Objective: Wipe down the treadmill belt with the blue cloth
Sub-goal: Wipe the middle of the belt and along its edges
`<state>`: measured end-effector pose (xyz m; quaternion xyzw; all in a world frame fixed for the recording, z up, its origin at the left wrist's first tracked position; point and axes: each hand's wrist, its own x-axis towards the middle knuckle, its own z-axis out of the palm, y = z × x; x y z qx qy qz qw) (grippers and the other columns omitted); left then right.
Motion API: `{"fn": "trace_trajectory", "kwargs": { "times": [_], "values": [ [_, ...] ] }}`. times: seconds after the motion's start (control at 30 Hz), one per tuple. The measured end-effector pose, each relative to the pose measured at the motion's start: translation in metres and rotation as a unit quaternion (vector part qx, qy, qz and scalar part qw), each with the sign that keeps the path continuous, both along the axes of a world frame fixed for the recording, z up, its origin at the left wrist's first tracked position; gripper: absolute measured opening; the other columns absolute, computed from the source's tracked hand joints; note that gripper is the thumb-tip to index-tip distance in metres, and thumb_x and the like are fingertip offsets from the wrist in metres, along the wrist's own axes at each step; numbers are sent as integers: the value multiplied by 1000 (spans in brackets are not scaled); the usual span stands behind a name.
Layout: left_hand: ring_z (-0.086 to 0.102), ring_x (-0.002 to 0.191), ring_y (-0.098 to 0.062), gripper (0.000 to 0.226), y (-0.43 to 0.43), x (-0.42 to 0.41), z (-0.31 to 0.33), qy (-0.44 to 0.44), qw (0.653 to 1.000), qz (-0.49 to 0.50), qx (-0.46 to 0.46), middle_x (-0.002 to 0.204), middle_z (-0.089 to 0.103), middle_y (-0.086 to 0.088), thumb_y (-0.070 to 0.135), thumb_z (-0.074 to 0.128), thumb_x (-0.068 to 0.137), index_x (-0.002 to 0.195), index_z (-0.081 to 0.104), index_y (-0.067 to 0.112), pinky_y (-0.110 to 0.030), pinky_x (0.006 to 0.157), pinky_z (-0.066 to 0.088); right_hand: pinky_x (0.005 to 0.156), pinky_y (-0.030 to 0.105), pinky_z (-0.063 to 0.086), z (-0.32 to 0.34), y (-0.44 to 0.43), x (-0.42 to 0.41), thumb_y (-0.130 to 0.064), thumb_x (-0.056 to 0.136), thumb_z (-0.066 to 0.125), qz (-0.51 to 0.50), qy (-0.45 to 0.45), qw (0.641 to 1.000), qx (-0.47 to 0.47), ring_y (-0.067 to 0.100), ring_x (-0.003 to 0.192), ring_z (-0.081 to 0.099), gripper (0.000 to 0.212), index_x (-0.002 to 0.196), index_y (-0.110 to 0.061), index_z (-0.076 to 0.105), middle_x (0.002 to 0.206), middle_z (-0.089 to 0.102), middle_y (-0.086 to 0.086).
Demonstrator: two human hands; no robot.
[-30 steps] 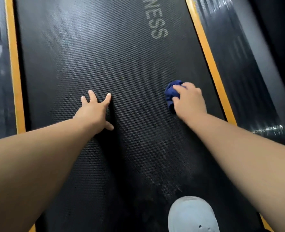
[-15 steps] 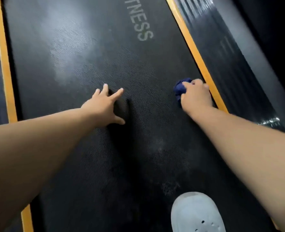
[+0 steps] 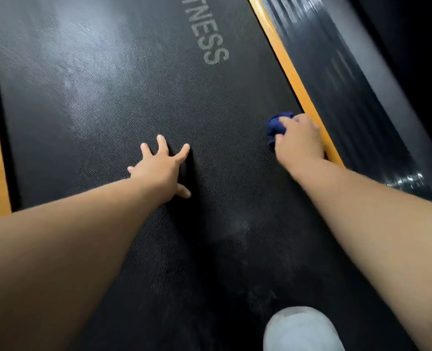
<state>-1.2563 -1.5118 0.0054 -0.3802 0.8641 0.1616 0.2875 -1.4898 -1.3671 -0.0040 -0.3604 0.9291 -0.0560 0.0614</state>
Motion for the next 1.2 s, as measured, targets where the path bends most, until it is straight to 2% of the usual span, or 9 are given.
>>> {"fn": "trace_trajectory", "kwargs": {
  "times": [0.07,0.17,0.33,0.53,0.7,0.8,0.87,1.03,1.2],
  "values": [
    [-7,141,-47,113,0,1,-1,2,1000,-3,1,157,-17,-9,57,77,64,146,-1,49,-68,101,31,80,38,37,6,-2,26,-18,88,44,40,24,999,20,36,102,46,25,107,-11,57,119,49,15],
    [-6,142,-46,114,0,1,-1,8,1000,-1,-2,157,-16,-8,58,77,63,146,-1,49,-68,101,32,68,40,48,1,17,93,-25,73,35,268,-16,962,-39,34,80,55,38,94,-11,64,100,59,12],
    [-6,141,-46,114,1,-1,-2,4,1000,-1,-5,157,-16,-8,58,77,63,146,-1,50,-67,101,31,76,38,53,-4,17,62,-22,75,49,439,-41,894,-83,35,79,59,42,111,-11,67,108,64,13],
    [-4,142,-44,115,1,3,-6,27,999,4,-23,158,-12,-6,59,78,61,146,1,50,-67,100,33,85,35,41,-6,-54,59,-16,87,52,11,-36,996,-81,32,109,42,33,119,-17,61,129,50,5],
    [3,142,-43,119,0,7,-10,45,998,-7,-41,158,-5,-6,62,79,56,146,3,48,-65,99,36,78,43,48,-9,-44,101,-28,73,49,319,-66,944,-55,35,95,53,37,105,-21,67,114,60,6],
    [2,143,-40,120,0,9,-11,58,997,5,-41,159,-5,-4,61,80,56,148,6,43,-65,101,34,90,40,44,5,-49,53,-31,85,55,199,-10,980,1,31,111,46,35,119,-32,60,127,51,1],
    [2,144,-40,120,0,10,-10,67,997,12,-41,159,-4,-3,60,81,55,148,8,41,-65,101,34,100,40,39,11,-55,35,-30,88,53,110,-76,991,11,34,120,38,39,128,-32,55,137,43,4],
    [-1,143,-40,125,2,-3,5,44,997,62,4,158,-8,-3,60,79,59,147,-8,41,-64,104,29,115,42,17,45,-10,46,-43,97,41,218,-197,955,48,27,144,10,52,146,-46,22,160,4,-3],
    [-1,146,-32,100,18,-65,15,234,971,-8,-43,159,-9,-6,77,54,70,147,-3,46,-59,113,15,117,42,16,39,64,-7,-28,91,50,111,52,991,51,26,145,14,66,150,-21,21,158,16,7]
  ]
}}
